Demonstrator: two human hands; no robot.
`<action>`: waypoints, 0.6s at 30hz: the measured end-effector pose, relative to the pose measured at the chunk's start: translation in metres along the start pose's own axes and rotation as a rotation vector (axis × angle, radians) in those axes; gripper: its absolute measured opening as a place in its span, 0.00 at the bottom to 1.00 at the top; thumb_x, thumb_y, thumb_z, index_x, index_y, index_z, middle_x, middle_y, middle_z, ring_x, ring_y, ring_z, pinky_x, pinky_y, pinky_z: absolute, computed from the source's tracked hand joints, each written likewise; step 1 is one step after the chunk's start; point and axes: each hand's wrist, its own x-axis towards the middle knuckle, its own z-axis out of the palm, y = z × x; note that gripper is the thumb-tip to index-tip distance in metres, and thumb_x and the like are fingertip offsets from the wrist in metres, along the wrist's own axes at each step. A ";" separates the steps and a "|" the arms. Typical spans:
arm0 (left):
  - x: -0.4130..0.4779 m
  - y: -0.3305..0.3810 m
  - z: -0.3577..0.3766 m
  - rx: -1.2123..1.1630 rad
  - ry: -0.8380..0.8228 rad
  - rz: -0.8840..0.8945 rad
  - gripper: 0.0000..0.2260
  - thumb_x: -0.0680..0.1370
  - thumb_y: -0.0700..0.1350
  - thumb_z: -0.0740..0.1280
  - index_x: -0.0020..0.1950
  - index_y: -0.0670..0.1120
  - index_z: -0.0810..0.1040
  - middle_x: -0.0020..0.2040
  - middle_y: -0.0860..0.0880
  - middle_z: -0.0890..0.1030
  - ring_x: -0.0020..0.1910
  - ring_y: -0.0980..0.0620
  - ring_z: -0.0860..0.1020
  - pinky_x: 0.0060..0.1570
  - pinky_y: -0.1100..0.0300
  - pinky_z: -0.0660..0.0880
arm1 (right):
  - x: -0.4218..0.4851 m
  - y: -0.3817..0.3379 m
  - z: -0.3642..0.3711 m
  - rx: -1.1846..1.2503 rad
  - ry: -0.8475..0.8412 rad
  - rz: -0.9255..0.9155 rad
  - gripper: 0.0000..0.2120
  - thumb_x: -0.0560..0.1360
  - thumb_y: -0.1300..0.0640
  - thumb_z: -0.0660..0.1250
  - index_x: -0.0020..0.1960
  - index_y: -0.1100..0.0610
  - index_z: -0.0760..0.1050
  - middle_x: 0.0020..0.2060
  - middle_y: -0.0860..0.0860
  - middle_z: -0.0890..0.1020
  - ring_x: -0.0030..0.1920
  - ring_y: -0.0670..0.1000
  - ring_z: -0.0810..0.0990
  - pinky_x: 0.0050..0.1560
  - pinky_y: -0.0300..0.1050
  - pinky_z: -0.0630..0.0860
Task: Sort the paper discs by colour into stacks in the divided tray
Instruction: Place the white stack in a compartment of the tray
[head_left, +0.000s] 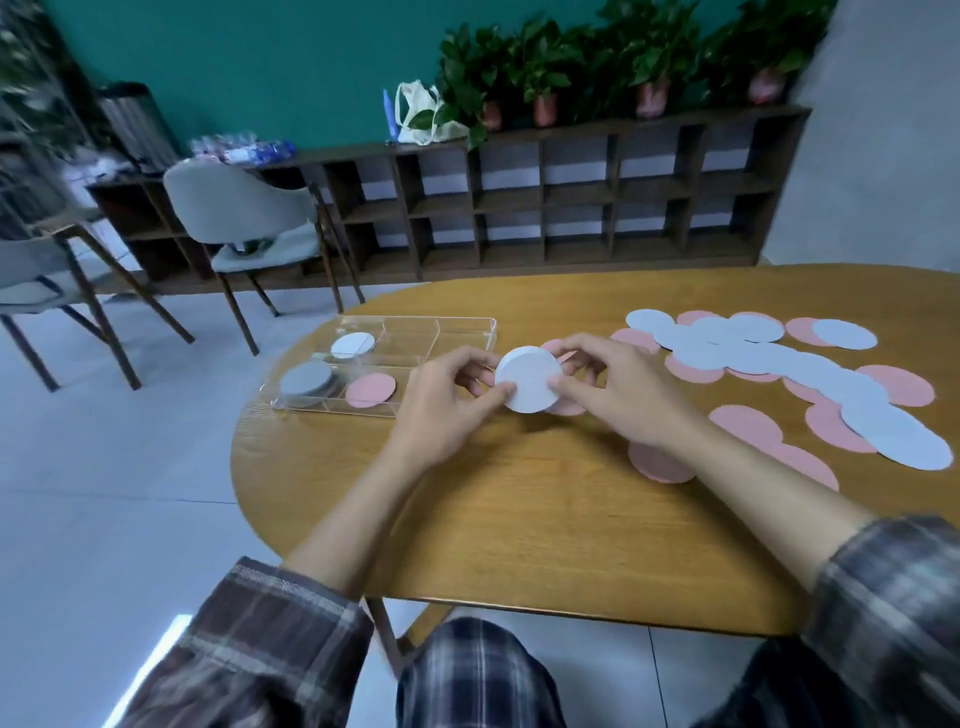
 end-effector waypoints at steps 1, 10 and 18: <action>0.003 -0.007 -0.011 0.005 0.007 -0.016 0.09 0.76 0.47 0.77 0.54 0.49 0.84 0.44 0.53 0.85 0.39 0.57 0.81 0.39 0.71 0.73 | 0.009 -0.006 0.008 0.002 -0.009 -0.002 0.09 0.76 0.51 0.73 0.56 0.47 0.80 0.43 0.43 0.84 0.38 0.46 0.78 0.41 0.37 0.73; 0.040 -0.064 -0.083 -0.039 0.141 -0.159 0.09 0.76 0.45 0.77 0.55 0.49 0.84 0.42 0.49 0.85 0.38 0.57 0.79 0.40 0.67 0.76 | 0.103 -0.045 0.075 0.029 -0.082 0.025 0.07 0.75 0.49 0.73 0.52 0.46 0.80 0.38 0.44 0.84 0.33 0.38 0.76 0.41 0.39 0.73; 0.089 -0.110 -0.113 0.049 0.172 -0.310 0.06 0.77 0.48 0.76 0.52 0.49 0.86 0.46 0.54 0.87 0.45 0.56 0.85 0.45 0.63 0.79 | 0.186 -0.036 0.134 -0.019 -0.104 0.085 0.08 0.73 0.49 0.75 0.51 0.47 0.80 0.38 0.46 0.85 0.38 0.46 0.79 0.42 0.43 0.74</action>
